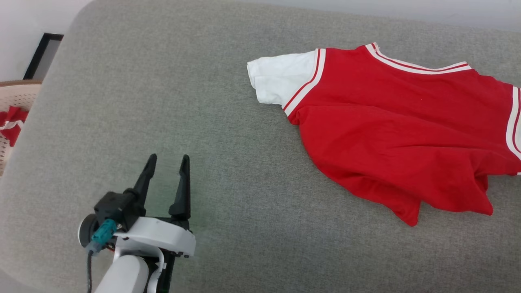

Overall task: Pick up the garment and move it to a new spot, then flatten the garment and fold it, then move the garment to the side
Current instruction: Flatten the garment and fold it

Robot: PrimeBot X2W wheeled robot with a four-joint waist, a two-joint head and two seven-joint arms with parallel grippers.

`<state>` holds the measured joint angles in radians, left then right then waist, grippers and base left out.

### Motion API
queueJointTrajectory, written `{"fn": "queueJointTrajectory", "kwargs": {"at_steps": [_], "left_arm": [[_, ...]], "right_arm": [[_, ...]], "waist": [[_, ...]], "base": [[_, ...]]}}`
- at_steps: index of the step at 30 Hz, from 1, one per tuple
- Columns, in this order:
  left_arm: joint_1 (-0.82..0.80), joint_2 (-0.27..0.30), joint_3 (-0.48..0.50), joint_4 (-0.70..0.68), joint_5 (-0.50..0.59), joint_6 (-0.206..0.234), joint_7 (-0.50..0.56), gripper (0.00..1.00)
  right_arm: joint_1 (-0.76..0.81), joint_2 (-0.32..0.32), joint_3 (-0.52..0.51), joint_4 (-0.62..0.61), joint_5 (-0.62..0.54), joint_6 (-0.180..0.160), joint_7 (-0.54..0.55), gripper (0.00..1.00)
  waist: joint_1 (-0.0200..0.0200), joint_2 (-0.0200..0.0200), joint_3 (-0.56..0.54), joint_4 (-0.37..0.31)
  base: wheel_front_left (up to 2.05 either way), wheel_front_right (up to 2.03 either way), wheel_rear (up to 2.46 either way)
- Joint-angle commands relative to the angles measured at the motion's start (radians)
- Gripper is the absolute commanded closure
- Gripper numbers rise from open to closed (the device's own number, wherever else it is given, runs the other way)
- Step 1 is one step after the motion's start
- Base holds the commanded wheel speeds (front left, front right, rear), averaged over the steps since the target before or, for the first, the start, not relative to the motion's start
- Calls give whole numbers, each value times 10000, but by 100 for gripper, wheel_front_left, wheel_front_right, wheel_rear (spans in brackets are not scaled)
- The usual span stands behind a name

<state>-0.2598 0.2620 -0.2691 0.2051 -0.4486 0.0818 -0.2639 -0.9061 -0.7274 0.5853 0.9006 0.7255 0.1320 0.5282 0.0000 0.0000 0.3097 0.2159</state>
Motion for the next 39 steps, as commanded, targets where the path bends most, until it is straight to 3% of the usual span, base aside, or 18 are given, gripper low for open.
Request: {"fn": "queueJointTrajectory", "kwargs": {"at_steps": [1, 4, 5, 6, 10, 14, 18, 22, 25, 28, 34, 39], "left_arm": [[13, 32, -42, -39, 25, -49, 8, 0], [-158, 126, -96, -62, 77, -123, 66, 0], [-233, 173, -143, -92, 126, -140, 102, 0], [-323, 227, -184, -118, 166, -182, 160, 0], [-886, 607, -377, -222, 448, -396, 484, 0], [-1698, 1181, -607, -275, 895, -693, 910, 0], [-2725, 1724, -774, 55, 1157, -1199, 1394, 0], [-4032, 2123, -866, 871, 839, -1779, 2063, 0], [-5046, 2494, -1199, 1821, 360, -2052, 3054, 0], [-6086, 2821, -1657, 2724, -822, -2136, 4379, 0], [-7734, 4090, -3303, 3342, -3268, -2119, 6819, 0], [-8706, 4904, -4119, 3856, -4494, -2121, 8514, 0]], "right_arm": [[197, -8, -73, 54, 38, -25, -63, 100], [227, 132, -193, 114, 106, -23, -287, 100], [211, 149, -299, 116, 74, -23, -532, 58], [224, 188, -420, 140, 60, -23, -798, 0], [550, 57, -853, -120, 82, -22, -2210, 0], [1065, -37, -1555, -609, -77, -22, -4413, 0], [1664, 429, -2350, -1217, -27, -20, -6310, 0], [2386, 1092, -2831, -2320, -217, -20, -7498, 0], [2958, 1656, -3153, -3371, -574, -22, -7800, 0], [3476, 2179, -3684, -4275, -1037, -22, -7897, 0], [4088, 3026, -4630, -5727, -1763, -20, -7921, 0], [4312, 3567, -4825, -6541, -2127, -20, -7769, 0]], "waist": [[0, 0, 22, -57], [0, 0, 22, -149], [0, 0, 21, -174], [0, 0, 15, -199], [0, 0, -34, -377], [0, 0, -6, -902], [0, 0, 180, -1673], [0, 0, 485, -2553], [0, 0, 802, -3216], [0, 0, 1127, -3828], [0, 0, 1842, -4787], [0, 0, 2358, -5346]], "base": [[0, 0, 0], [0, 0, 0], [0, 0, 0], [0, 0, 0], [0, 0, 0], [0, 0, 0], [0, 0, 0], [0, 0, 0], [0, 0, 0], [0, 0, 0], [0, 0, 0], [0, 0, 0]]}}
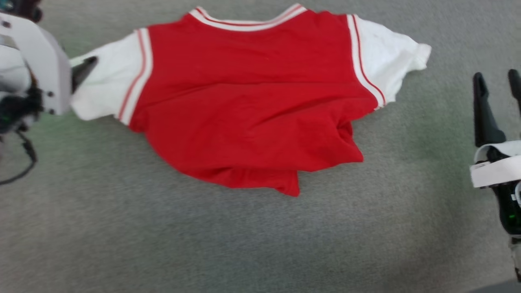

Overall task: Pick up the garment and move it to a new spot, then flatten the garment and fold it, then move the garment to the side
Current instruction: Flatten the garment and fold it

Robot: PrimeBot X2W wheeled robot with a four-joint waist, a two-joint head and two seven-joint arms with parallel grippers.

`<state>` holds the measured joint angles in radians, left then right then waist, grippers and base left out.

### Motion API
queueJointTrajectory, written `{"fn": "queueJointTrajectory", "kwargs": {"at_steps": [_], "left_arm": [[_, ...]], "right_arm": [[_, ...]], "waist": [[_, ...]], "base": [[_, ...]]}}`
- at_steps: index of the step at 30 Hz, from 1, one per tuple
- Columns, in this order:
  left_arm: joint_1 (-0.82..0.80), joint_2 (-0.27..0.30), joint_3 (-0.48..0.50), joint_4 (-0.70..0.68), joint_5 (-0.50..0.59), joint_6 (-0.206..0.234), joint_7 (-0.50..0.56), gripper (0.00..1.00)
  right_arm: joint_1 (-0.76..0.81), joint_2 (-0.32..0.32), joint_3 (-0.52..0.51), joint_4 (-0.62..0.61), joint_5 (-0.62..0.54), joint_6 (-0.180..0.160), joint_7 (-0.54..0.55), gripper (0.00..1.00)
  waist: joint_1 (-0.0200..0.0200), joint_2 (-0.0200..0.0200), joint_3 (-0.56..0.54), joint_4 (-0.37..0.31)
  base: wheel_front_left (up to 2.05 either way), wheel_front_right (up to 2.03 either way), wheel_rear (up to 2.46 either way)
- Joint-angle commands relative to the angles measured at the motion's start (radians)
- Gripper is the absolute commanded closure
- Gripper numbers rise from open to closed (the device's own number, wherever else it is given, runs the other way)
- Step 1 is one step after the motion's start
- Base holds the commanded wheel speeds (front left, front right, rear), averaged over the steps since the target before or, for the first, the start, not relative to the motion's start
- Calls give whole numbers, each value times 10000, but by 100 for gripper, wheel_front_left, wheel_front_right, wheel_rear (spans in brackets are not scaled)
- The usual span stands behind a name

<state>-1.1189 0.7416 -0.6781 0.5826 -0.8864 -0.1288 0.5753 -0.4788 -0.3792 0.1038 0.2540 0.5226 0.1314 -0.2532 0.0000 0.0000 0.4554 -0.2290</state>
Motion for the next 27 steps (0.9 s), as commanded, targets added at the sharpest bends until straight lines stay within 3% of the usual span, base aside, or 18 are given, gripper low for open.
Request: {"fn": "queueJointTrajectory", "kwargs": {"at_steps": [1, 5, 9, 11, 13, 16, 17, 20, 21, 23, 27], "left_arm": [[-295, 215, -121, 172, -308, -16, 435, 0], [-879, 710, -605, 404, -436, -17, 992, 0], [-810, 714, -1109, 624, -1007, -19, 1638, 0], [-691, 550, -1241, 590, -1531, -29, 2074, 15], [-642, 438, -1362, 525, -1992, -30, 2533, 36], [-544, 432, -1659, 344, -2473, -43, 3211, 39], [-491, 463, -1739, 202, -2597, -43, 3282, 50], [-652, 491, -1819, -177, -2905, -43, 3368, 64], [-652, 491, -1819, -177, -2905, -43, 3368, 64], [-787, 541, -1889, -398, -2980, -42, 3233, 100], [-1096, 477, -2125, -627, -3002, -39, 2961, 100]], "right_arm": [[65, 170, -8, -199, -127, -14, 91, 0], [186, 387, -30, -533, -202, -14, 228, 0], [229, 436, -135, -719, -283, -14, 337, 0], [214, 389, -219, -791, -293, -14, 419, 0], [117, 282, -250, -884, -371, -14, 543, 0], [-186, 111, -178, -1056, -480, -14, 791, 0], [-285, 49, -123, -1108, -531, -14, 885, 0], [-733, -117, 221, -1220, -635, -15, 1187, 0], [-733, -117, 221, -1220, -635, -15, 1187, 0], [-1147, -250, 618, -1244, -655, -15, 1456, 0], [-2385, -720, 1879, -964, -305, -16, 2388, 0]], "waist": [[0, 0, 998, -992], [0, 0, 1256, -1225], [0, 0, 1322, -1224], [0, 0, 1315, -1133], [0, 0, 1282, -1026], [0, 0, 1227, -864], [0, 0, 1220, -812], [0, 0, 1275, -686], [0, 0, 1275, -686], [0, 0, 1348, -609], [0, 0, 1527, -426]], "base": [[0, 0, 0], [0, 0, 0], [0, 0, 0], [0, 0, 0], [0, 0, 0], [0, 0, 0], [0, 0, 0], [0, 0, 0], [0, 0, 0], [0, 0, 0], [0, 0, 0]]}}
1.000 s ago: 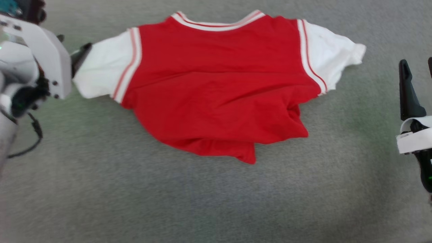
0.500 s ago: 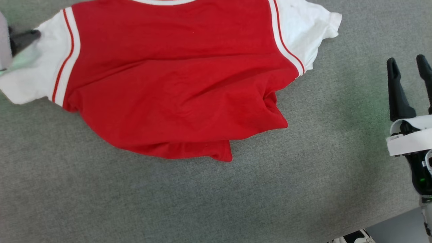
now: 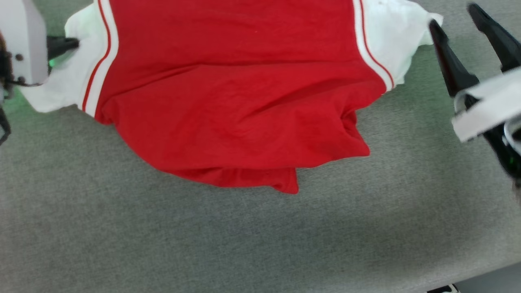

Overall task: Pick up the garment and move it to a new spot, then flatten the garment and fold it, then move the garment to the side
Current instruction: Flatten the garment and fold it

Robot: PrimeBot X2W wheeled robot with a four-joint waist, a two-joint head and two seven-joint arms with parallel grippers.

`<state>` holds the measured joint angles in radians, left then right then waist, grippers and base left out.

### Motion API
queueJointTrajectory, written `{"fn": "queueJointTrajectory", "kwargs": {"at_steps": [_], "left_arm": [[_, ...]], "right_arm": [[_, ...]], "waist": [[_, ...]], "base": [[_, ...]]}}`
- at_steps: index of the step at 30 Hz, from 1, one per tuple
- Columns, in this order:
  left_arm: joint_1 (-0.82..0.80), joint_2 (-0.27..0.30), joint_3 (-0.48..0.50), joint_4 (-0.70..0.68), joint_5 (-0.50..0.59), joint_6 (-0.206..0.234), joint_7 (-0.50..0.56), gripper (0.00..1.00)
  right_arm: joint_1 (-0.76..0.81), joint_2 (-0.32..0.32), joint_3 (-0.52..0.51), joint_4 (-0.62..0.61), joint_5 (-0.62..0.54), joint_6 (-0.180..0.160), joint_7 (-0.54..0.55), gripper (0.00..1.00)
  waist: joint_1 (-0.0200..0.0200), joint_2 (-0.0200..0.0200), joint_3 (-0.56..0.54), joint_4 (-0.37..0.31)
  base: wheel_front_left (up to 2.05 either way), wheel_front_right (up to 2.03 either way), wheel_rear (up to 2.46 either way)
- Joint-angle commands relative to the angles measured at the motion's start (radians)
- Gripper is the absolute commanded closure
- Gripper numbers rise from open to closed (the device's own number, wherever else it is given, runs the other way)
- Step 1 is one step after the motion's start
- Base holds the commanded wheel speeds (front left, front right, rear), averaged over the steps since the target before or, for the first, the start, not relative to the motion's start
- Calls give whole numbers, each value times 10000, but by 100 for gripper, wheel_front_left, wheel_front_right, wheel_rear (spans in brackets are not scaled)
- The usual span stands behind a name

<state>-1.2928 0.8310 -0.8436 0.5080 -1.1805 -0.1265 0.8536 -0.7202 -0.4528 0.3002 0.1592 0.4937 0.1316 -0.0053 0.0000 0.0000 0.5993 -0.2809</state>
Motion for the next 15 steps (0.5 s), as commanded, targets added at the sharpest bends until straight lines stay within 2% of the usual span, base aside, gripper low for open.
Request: {"fn": "queueJointTrajectory", "kwargs": {"at_steps": [1, 8, 11, 15], "left_arm": [[552, -454, -541, 63, -31, -62, 95, 100], [-74, -867, -1147, -292, -5, -61, -419, 100], [-280, -990, -1476, -433, -100, -61, -610, 100], [-554, -1046, -1897, -516, -244, -61, -808, 100]], "right_arm": [[-352, -122, 239, 118, 208, -18, 221, 0], [-3505, -1413, 3079, 1722, 1655, -16, 3565, 0], [-4674, -1680, 3942, 2468, 2387, -16, 4801, 0], [-5533, -1840, 4918, 3351, 3090, -16, 5878, 0]], "waist": [[0, 0, 144, 161], [0, 0, 611, 864], [0, 0, 798, 1202], [0, 0, 985, 1536]], "base": [[0, 0, 0], [0, 0, 0], [0, 0, 0], [0, 0, 0]]}}
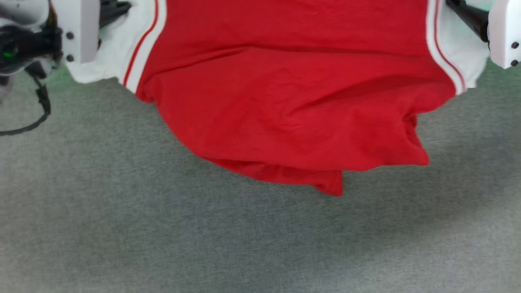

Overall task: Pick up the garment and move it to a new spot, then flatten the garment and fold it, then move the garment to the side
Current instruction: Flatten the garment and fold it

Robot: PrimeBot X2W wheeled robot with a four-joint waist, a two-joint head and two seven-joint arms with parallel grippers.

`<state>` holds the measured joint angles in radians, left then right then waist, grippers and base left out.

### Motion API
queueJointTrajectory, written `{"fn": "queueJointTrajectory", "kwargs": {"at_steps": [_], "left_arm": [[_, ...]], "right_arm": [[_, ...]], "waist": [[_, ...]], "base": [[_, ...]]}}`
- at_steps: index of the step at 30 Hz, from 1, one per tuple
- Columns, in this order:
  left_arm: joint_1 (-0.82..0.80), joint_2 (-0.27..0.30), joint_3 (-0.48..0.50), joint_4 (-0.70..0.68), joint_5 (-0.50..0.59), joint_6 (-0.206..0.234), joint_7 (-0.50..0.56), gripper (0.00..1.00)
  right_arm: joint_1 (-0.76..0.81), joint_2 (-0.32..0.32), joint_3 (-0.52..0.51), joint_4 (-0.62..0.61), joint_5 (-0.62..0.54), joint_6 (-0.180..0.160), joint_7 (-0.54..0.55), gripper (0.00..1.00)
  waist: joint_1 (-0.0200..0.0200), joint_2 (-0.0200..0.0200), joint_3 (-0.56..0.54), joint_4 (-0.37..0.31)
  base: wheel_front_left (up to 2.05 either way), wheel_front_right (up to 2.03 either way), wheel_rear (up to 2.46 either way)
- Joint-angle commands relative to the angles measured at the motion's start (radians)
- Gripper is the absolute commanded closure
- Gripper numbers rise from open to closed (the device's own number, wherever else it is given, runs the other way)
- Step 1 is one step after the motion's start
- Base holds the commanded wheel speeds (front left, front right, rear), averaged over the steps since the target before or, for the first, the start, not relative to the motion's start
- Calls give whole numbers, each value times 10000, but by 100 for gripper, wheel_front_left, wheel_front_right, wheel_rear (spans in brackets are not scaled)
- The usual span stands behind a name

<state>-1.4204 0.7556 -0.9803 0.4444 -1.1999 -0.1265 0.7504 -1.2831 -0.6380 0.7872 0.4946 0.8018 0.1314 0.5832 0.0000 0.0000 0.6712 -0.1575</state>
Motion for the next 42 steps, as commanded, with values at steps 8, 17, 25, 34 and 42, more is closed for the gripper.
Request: {"fn": "queueJointTrajectory", "kwargs": {"at_steps": [8, 17, 25, 34, 42], "left_arm": [[439, -303, -1165, 364, -506, -41, -412, 100], [14, -553, -1601, 268, -451, -44, -2788, 100], [-806, -870, -1208, 889, -847, -43, -5767, 100], [-2930, -1702, -112, 2724, -841, -43, -8821, 100], [-4980, -2373, 1454, 4221, -803, -40, -10137, 100]], "right_arm": [[-204, -120, 1635, 438, 1429, -4, 817, 100], [-1061, -721, 2157, 568, 1705, -15, -1208, 100], [-2221, -385, 1623, 1761, 1690, -15, -3389, 100], [-4650, 619, 127, 4091, 1063, -15, -5995, 100], [-6664, 1707, -1061, 6191, 786, -15, -7782, 100]], "waist": [[0, 0, 224, 438], [0, 0, -379, 692], [0, 0, -786, 1068], [0, 0, -792, 1343], [0, 0, -1079, 1291]], "base": [[0, 0, 0], [0, 0, 0], [0, 0, 0], [0, 0, 0], [0, 0, 0]]}}
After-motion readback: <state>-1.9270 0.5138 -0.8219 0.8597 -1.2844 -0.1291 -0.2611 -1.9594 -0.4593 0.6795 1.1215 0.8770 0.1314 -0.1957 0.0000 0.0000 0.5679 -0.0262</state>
